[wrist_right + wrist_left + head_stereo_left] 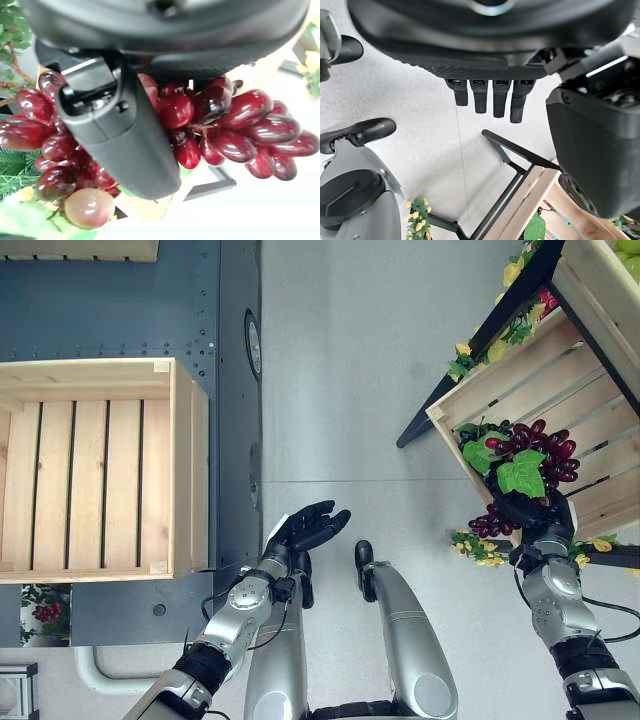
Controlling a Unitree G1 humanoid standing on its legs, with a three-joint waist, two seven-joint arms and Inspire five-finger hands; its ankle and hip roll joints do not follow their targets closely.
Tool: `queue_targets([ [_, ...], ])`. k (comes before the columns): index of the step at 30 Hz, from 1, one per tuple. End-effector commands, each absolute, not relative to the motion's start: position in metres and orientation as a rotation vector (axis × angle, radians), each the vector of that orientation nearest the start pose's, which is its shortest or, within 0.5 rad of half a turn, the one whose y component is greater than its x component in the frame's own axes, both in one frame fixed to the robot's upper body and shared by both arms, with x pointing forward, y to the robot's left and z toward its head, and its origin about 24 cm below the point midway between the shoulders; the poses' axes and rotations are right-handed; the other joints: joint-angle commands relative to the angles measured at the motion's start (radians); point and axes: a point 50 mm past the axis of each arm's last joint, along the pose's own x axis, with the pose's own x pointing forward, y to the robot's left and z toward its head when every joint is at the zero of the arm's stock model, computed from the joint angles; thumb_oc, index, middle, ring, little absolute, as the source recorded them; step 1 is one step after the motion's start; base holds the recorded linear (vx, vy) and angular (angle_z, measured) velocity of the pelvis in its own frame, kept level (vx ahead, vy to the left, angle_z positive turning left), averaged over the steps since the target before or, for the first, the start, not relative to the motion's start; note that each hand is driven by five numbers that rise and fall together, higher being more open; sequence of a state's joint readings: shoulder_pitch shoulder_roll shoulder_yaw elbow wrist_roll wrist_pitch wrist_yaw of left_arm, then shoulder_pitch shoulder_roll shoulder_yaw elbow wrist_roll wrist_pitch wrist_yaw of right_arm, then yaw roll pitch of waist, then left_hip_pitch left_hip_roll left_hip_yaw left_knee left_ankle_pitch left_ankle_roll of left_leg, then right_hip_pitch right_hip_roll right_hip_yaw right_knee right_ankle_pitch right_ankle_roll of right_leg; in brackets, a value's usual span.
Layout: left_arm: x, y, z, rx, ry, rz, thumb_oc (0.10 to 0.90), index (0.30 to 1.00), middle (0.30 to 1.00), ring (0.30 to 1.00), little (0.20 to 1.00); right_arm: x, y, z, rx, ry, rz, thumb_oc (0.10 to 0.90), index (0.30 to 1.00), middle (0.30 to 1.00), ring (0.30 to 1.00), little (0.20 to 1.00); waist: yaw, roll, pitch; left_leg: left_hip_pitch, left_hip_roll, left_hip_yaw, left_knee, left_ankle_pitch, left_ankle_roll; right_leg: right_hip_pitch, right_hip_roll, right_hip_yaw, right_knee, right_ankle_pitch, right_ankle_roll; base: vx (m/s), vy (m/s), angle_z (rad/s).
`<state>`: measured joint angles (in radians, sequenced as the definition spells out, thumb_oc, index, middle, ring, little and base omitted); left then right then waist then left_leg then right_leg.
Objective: Pick up the fruits from the basket on one side to the basket on the other side
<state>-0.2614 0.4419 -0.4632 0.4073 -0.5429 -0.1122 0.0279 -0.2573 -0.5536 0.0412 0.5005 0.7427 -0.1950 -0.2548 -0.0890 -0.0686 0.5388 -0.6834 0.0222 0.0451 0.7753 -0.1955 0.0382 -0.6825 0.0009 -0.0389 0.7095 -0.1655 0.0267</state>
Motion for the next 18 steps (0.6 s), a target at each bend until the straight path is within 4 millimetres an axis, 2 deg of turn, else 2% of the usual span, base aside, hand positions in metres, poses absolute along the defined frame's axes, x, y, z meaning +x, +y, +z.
queue_targets([
  [1,0.288,0.158,0.038,0.069,0.071,-0.336,0.800,0.900,0.900,0.900,0.900,0.284,-0.339,0.119,0.141,-0.255,-0.566,0.400,0.300,0.300,0.300,0.300,0.024,-0.047,-0.023,0.024,-0.029,0.036,0.088,-0.148,0.030,0.062,0.006,-0.076,0.090,-0.036,-0.049,0.00,-0.141,0.10],
  [6,0.289,0.168,0.038,0.119,0.102,-0.338,0.800,0.900,0.900,0.900,0.900,0.283,-0.366,0.128,0.245,-0.236,-0.631,0.400,0.300,0.300,0.300,0.300,0.053,-0.065,-0.023,-0.016,-0.029,0.011,0.147,-0.169,0.027,0.033,0.003,-0.093,0.139,-0.044,-0.049,0.02,-0.135,0.07],
  [10,0.287,0.173,0.037,0.127,0.123,-0.339,0.800,0.900,0.900,0.900,0.900,0.282,-0.382,0.135,0.261,-0.221,-0.675,0.400,0.300,0.300,0.300,0.300,0.065,-0.067,-0.021,-0.023,-0.030,0.001,0.163,-0.176,0.026,0.028,0.000,-0.100,0.154,-0.049,-0.051,0.03,-0.078,0.11],
  [18,0.286,0.175,0.038,0.137,0.122,-0.352,0.800,0.900,0.900,0.900,0.900,0.283,-0.403,0.154,0.249,-0.214,-0.764,0.400,0.300,0.300,0.300,0.300,0.084,-0.069,-0.026,-0.024,-0.034,-0.012,0.164,-0.178,0.024,0.032,0.000,-0.106,0.159,-0.058,-0.056,0.03,-0.038,0.03],
])
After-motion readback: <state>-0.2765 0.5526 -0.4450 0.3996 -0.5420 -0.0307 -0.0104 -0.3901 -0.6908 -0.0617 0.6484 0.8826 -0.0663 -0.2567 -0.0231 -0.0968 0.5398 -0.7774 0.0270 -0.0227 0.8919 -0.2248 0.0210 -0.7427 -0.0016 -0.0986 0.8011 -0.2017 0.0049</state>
